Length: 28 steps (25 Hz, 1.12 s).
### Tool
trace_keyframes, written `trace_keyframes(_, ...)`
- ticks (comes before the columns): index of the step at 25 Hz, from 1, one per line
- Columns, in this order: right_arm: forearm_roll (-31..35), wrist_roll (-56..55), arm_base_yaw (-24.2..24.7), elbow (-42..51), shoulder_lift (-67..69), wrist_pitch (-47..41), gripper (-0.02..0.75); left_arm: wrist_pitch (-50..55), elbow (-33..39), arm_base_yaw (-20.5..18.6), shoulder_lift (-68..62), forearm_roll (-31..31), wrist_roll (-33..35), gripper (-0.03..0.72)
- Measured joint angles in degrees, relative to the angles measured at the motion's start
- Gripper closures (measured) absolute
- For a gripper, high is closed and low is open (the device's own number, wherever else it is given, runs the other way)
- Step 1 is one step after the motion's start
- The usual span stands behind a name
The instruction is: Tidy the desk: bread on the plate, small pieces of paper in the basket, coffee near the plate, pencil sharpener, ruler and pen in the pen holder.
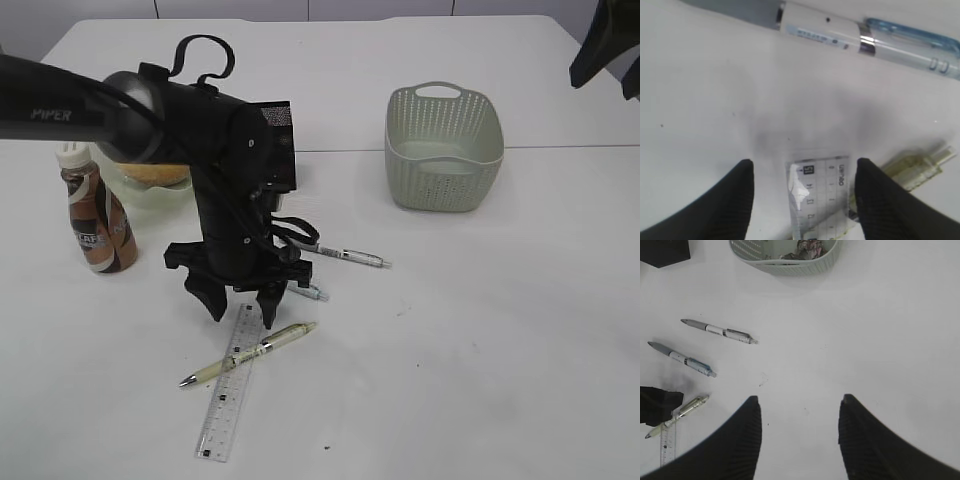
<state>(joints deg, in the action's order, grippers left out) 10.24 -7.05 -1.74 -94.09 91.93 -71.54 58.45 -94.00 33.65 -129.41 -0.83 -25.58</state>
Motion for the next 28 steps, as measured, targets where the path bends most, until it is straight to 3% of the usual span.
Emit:
trace_keyframes(10,0.09,0.00,0.00,0.00,0.00,0.00,0.366,0.00,0.00,0.00,-0.83,0.10,0.00,0.245)
trace_keyframes(17,0.09,0.00,0.00,0.00,0.00,0.00,0.366,0.00,0.00,0.00,-1.05,0.10,-0.04,0.405)
trace_keyframes(28,0.09,0.00,0.00,0.00,0.00,0.00,0.366,0.00,0.00,0.00,-1.05,0.10,-0.04,0.409)
